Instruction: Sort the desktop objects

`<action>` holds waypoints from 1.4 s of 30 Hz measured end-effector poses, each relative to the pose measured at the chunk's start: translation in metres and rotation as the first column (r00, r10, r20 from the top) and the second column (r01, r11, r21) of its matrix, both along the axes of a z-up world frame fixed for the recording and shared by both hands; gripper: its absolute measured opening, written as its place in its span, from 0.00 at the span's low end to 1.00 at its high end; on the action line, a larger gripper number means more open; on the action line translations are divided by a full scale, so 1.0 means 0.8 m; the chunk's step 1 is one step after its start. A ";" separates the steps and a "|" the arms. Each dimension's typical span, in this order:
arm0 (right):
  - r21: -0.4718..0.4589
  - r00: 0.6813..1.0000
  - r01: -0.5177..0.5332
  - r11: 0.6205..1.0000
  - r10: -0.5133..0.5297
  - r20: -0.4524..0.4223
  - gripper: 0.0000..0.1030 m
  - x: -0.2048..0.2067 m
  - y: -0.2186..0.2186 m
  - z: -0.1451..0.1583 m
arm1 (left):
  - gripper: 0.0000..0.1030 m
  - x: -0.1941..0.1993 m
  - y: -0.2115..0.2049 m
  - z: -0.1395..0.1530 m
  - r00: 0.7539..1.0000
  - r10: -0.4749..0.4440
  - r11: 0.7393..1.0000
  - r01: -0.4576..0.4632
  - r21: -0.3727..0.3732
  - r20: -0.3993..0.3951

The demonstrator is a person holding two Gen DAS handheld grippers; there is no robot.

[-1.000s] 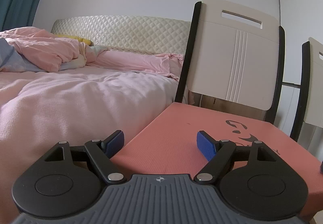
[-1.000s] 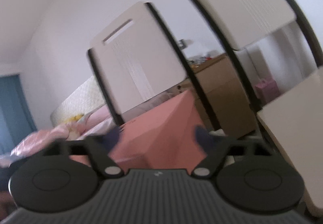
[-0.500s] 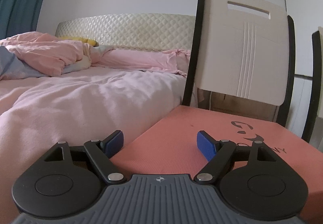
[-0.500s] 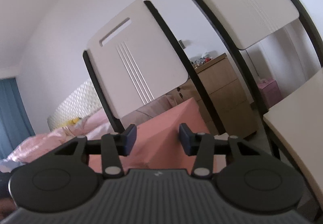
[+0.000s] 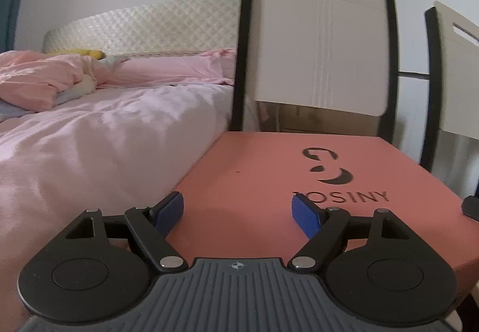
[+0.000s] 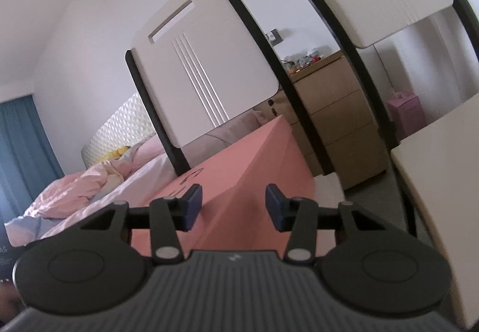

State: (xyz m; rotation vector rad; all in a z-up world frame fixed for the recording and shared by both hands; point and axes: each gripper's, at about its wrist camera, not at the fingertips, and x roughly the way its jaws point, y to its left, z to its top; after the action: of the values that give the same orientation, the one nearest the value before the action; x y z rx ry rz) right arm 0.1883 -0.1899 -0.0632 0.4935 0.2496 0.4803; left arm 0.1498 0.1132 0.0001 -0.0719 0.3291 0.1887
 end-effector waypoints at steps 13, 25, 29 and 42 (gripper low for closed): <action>-0.006 0.999 -0.025 1.000 0.025 -0.047 0.46 0.010 -0.010 -0.008 | 0.91 -0.024 0.000 -0.003 0.998 0.012 0.998 -0.008 -0.067 0.068; -0.172 0.992 -0.032 0.985 0.052 0.116 0.48 -0.089 -0.004 -0.009 | 0.94 -0.055 0.002 0.001 0.992 0.087 0.991 -0.076 -0.110 0.095; -0.243 0.989 -0.038 0.969 0.071 0.128 0.49 -0.108 0.009 -0.016 | 0.96 -0.065 -0.008 0.001 0.992 0.070 0.995 -0.061 -0.084 0.105; -0.362 0.998 0.022 0.932 0.001 0.063 0.56 -0.106 0.034 -0.039 | 0.97 -0.070 -0.008 0.002 0.991 0.064 0.995 -0.054 -0.088 0.115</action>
State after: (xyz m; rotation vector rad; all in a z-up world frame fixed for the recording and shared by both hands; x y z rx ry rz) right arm 0.1033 -0.1625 -0.0941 0.1183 0.2689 0.4258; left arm 0.0936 0.1068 0.0019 -0.1761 0.2178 0.2286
